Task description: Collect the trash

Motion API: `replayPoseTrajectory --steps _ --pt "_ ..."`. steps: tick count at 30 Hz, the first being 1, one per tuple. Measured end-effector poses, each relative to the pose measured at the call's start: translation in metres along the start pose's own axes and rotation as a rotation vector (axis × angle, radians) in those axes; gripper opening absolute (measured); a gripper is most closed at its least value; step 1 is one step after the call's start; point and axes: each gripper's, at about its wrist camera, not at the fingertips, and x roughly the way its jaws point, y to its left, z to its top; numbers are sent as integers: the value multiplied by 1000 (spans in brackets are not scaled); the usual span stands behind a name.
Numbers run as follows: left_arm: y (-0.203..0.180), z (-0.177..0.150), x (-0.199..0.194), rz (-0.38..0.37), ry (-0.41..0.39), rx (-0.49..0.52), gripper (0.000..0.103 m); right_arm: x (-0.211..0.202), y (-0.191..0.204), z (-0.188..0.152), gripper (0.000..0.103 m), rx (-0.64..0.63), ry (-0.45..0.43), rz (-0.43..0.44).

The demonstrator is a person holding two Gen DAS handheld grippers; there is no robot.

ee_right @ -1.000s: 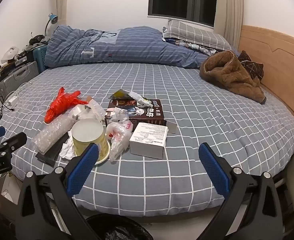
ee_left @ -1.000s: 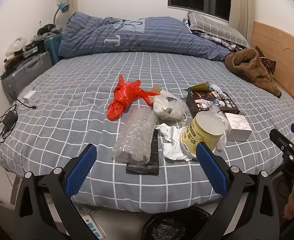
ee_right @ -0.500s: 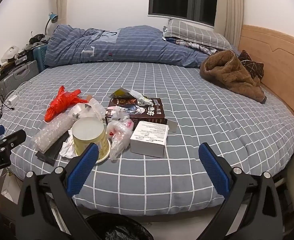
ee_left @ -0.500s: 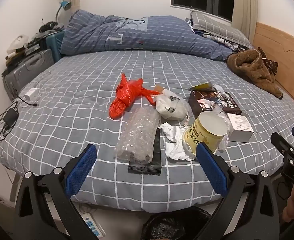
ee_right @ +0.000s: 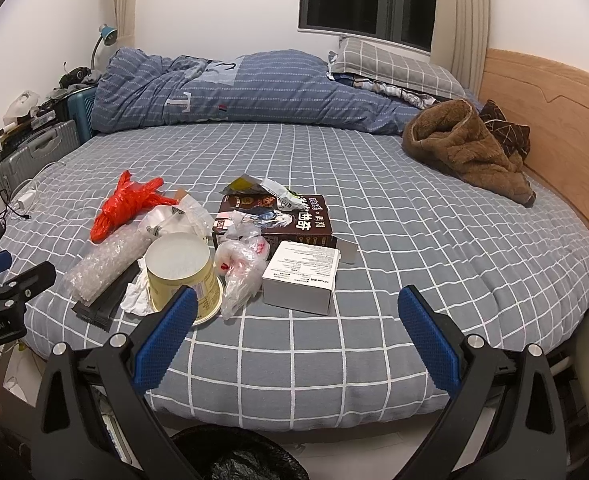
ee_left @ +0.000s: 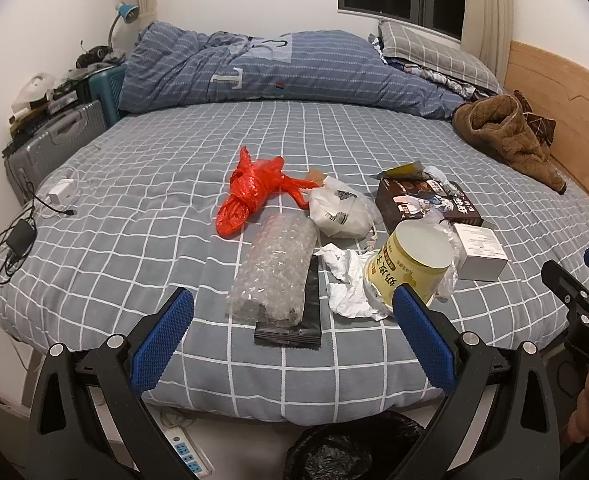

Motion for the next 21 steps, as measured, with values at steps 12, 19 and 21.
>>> replayPoseTrajectory --steps 12,19,21 --pt "1 -1 2 -5 7 -3 97 0 0 0 96 0 2 3" --pt "3 0 3 3 8 -7 97 0 -1 1 96 3 0 4" --pt "3 0 2 1 8 -7 97 0 -1 1 96 5 0 4"
